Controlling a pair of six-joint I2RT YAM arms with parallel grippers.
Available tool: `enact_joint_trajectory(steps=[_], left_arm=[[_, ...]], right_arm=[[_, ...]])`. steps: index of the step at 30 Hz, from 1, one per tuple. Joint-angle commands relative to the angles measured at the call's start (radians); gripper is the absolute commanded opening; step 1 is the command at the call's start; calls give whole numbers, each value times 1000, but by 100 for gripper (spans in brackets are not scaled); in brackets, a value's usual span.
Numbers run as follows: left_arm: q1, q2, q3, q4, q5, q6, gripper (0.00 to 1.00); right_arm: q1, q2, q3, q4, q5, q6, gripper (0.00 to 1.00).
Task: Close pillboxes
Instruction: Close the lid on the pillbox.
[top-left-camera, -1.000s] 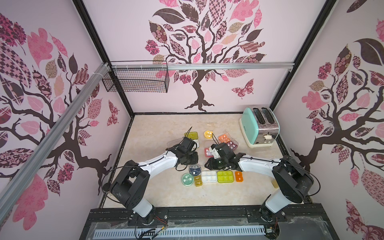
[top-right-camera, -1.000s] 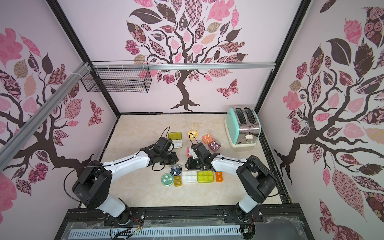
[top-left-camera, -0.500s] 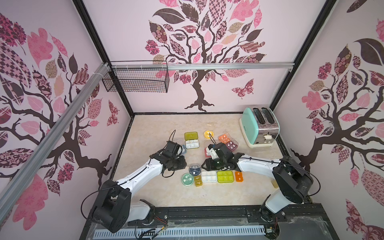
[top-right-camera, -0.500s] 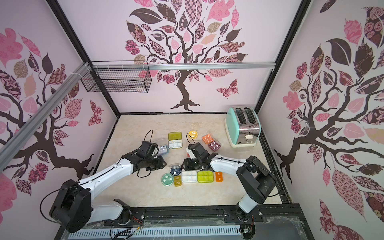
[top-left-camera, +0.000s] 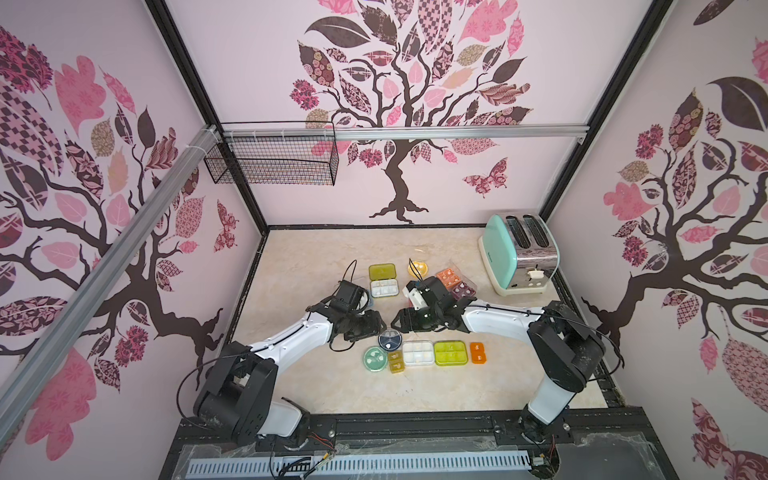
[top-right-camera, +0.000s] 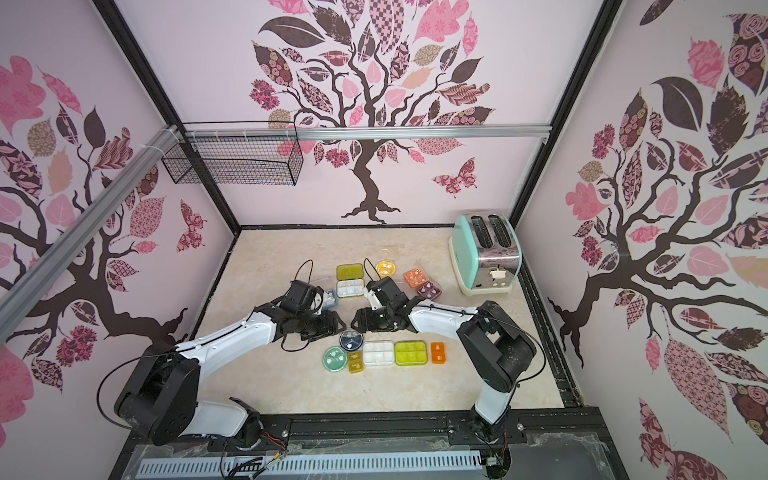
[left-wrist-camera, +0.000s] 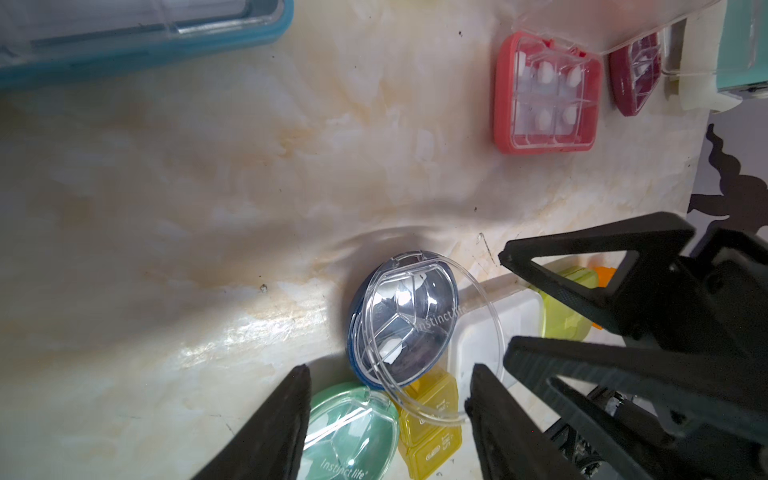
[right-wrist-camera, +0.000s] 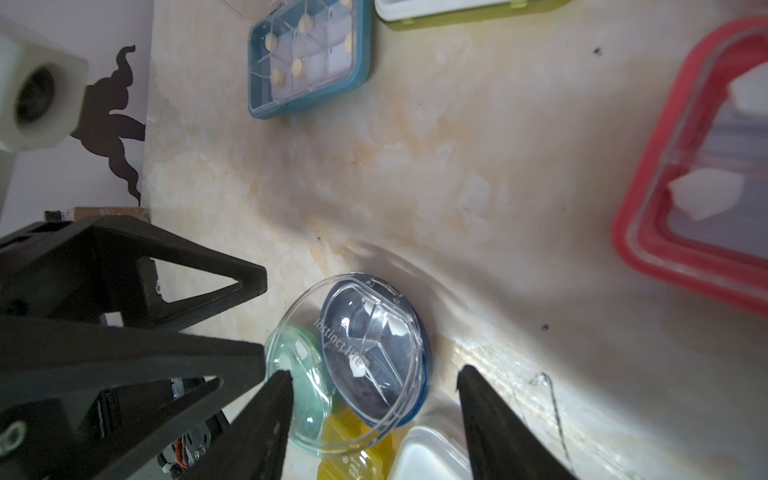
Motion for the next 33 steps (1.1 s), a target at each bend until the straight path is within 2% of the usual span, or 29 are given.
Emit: enact_joint_trajectory(steps=[1,7,15,33], left_arm=[[-2,34,17,21,13,24,64],[-7,59,-5,49,22,19,64],[-19,71,-16,62,13,12,57],[-46,122,-58,121,14,-22,49]], right_arm=[[4,7,29,-22,-8,-11,67],[7,20,20,-20,-19,-12,63],[24,43,17,-20,-26,-14,59],[32,65,-4,2,-33,-3,54]])
